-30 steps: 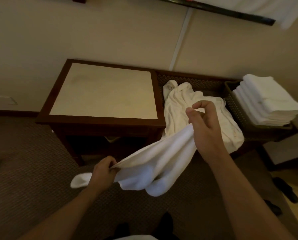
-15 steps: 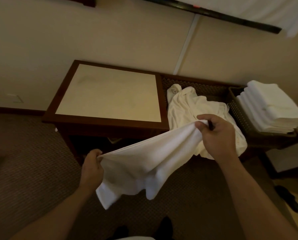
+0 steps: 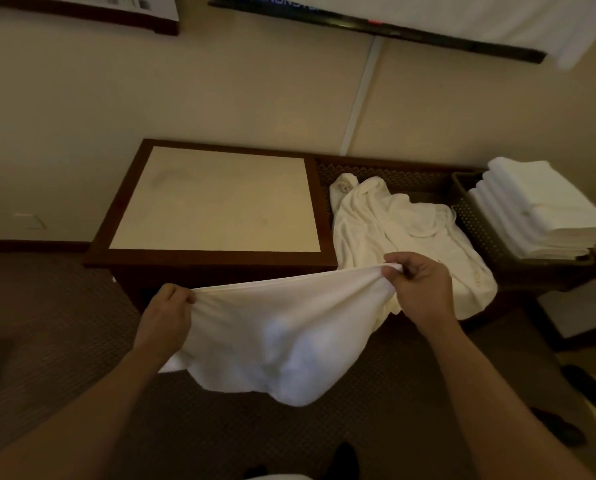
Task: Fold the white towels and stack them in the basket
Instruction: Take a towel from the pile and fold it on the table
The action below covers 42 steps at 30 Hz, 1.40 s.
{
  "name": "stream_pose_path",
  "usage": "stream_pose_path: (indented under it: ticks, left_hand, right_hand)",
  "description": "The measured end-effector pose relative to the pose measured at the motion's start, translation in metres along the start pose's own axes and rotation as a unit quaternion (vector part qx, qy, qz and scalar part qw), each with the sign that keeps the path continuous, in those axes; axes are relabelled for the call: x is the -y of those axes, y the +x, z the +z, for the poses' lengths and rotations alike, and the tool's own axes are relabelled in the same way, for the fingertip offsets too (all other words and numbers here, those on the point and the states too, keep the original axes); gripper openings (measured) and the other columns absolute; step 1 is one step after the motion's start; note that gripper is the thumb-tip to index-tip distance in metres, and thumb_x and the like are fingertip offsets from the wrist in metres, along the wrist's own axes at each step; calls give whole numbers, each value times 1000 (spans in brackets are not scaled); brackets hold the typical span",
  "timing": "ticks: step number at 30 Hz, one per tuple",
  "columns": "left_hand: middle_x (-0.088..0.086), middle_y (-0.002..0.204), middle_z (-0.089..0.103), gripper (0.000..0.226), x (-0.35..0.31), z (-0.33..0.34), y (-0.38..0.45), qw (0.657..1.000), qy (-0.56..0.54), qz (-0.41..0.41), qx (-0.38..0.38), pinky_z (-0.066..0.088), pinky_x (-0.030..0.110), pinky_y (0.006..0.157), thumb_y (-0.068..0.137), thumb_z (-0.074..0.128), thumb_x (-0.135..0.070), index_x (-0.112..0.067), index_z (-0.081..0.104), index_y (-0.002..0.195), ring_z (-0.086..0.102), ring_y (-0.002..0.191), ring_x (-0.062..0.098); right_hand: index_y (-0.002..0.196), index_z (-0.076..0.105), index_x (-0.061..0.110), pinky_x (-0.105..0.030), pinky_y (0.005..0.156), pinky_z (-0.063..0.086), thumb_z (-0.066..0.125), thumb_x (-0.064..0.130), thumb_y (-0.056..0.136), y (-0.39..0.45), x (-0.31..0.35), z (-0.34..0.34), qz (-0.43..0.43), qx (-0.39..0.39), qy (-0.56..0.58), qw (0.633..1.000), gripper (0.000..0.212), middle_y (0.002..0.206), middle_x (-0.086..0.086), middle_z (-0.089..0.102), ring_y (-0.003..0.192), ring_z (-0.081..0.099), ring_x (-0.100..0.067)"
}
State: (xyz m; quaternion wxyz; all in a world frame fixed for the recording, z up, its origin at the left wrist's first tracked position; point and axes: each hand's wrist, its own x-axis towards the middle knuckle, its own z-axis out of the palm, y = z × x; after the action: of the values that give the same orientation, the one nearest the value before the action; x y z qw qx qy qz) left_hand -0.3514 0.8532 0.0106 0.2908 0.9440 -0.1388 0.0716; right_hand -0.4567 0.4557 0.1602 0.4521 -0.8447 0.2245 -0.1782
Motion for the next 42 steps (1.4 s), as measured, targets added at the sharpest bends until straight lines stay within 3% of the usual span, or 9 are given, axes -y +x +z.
stream_pose_path:
  ticks: [5,7,10,13,18,22,27,37,42]
  left_hand:
    - [-10,102,50,5,2,-49,18,980,26,183,72,41,15,68,95,59,-25,-22,60,99,52,82,3]
    - [-8,103,53,14,0,-64,28,989,10,125,83,43,19,73,94,64,-12,-23,58,101,54,88,5]
    - [2,100,58,16,-2,-76,45,999,-17,30,14,47,32,78,93,63,-1,-12,60,104,58,94,20]
    - [11,106,65,20,-3,-73,60,1000,-18,14,-20,51,45,82,96,60,-4,-10,58,116,61,101,30]
    - [10,111,66,22,5,-65,66,996,-30,-57,-56,44,36,89,100,52,-5,-8,66,115,59,106,27]
    - [4,108,63,21,9,-62,59,997,-28,-56,-33,44,35,88,100,52,-6,-11,67,115,53,101,16]
    - [0,110,59,21,24,-68,61,997,-7,-67,28,48,40,90,99,54,-6,-15,65,115,55,104,18]
    - [11,108,63,30,26,-58,84,996,50,-70,22,49,44,91,94,51,6,-8,68,115,58,104,28]
    - [10,104,64,36,36,-46,89,981,178,40,70,57,39,73,82,66,10,-7,67,114,65,86,26]
  right_hand:
    - [104,75,26,-39,94,56,75,16,89,6,-24,-12,23,-36,-28,999,18,98,9,71,99,66,-12]
    - [99,74,27,-39,89,57,77,15,87,6,-31,-12,27,-7,-27,999,17,95,12,71,94,66,-9]
    - [90,74,27,-30,79,55,80,10,84,6,-38,-6,33,58,-23,997,18,91,7,73,88,67,-10]
    - [87,72,19,-25,77,53,80,5,82,5,-38,11,61,20,60,996,17,90,0,73,87,67,-14]
    - [88,68,20,-23,70,47,79,9,83,-9,-60,48,60,166,-60,983,16,87,3,69,83,63,-12]
    - [92,76,16,-14,69,49,82,4,79,-3,-76,52,79,137,8,987,19,90,2,73,85,67,-11]
    - [79,76,11,-34,75,58,86,-2,72,8,-76,61,89,109,90,986,18,83,-13,73,79,68,-24]
    - [75,70,6,-16,63,52,85,-5,72,49,-60,76,51,73,140,986,19,73,-7,69,64,62,-6]
    - [102,75,17,-25,87,53,78,5,84,61,-78,83,84,1,98,992,22,92,6,71,85,65,-1]
